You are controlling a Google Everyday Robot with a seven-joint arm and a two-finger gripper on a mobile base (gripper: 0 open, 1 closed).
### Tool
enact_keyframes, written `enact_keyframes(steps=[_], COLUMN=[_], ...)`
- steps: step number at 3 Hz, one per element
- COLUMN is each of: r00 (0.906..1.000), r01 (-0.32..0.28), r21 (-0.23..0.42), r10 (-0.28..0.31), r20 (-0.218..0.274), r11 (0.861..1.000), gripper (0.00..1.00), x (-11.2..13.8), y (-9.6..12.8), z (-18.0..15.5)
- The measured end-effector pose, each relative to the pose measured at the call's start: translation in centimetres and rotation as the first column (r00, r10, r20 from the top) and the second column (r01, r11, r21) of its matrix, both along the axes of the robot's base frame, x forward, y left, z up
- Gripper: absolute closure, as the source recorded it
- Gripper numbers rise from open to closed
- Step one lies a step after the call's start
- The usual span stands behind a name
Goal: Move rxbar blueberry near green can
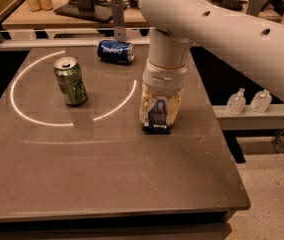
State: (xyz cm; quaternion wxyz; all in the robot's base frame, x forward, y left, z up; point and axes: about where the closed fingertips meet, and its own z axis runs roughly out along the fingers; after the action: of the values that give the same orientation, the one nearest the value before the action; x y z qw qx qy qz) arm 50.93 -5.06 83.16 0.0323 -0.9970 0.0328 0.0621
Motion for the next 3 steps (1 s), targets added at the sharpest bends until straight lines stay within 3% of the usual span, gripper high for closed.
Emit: enact_keyframes(steps=[1, 2, 3], r00=[0.9973, 0.9713, 0.9370], r01=[0.066, 0.238, 0.343], r21=[0.044, 0.213, 0.337], r10=[-0.064, -0.234, -0.344], r20=[-0.034, -0.045, -0.057], r11=[0.997, 0.948, 0.877], gripper=[1.00, 1.00, 1.00], x=[1.3, 5.2, 8.6], y=[1.5, 4.6, 7.0], z=[0.3, 3.9, 7.2])
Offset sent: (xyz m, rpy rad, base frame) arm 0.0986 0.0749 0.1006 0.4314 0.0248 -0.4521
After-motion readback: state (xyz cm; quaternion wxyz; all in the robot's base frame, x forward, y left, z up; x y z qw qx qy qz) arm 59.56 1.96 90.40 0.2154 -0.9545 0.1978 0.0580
